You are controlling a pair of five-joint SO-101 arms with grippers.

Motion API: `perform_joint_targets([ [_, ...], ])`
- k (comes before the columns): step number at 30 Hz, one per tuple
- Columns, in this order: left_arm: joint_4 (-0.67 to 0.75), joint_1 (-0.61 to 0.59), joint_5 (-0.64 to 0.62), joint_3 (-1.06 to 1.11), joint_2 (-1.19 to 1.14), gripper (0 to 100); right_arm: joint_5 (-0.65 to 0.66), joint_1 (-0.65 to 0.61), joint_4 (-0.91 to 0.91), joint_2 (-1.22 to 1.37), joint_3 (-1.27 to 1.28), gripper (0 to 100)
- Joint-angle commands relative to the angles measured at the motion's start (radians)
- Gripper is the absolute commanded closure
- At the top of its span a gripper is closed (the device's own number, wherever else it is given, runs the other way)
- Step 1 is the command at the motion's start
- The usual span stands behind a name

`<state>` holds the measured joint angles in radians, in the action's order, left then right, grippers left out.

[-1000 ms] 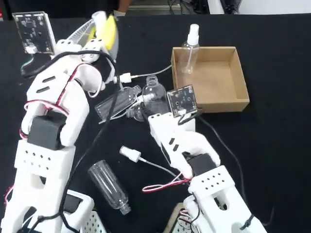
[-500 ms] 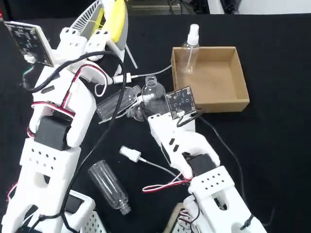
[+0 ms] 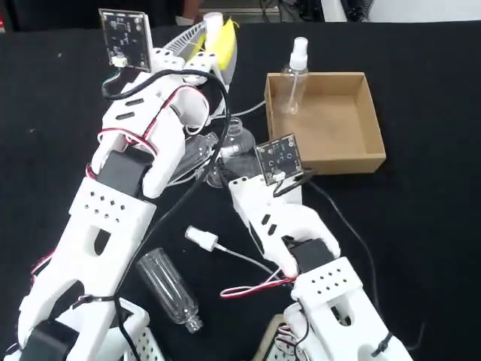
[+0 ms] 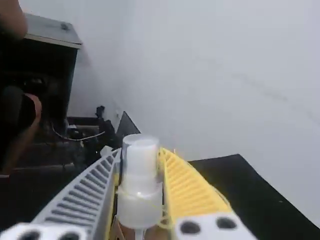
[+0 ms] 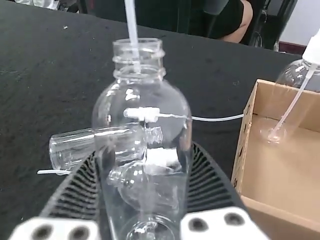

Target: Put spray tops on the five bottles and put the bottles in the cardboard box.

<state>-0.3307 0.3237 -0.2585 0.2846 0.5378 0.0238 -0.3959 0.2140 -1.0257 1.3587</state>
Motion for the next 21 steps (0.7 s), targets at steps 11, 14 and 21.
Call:
perform_joint_targets([
  [11, -0.026, 0.015, -0.011, -0.108, 0.091, 97, 0.011, -0.005, -0.035, -0.030, -0.010, 98.7],
  [14, -0.058, 0.031, -0.012, -0.082, 0.149, 97, 0.011, -0.005, -0.035, -0.030, -0.010, 98.7],
  [21, -0.055, 0.045, -0.011, -0.028, 0.121, 97, 0.011, -0.005, -0.035, -0.030, -0.010, 98.7],
])
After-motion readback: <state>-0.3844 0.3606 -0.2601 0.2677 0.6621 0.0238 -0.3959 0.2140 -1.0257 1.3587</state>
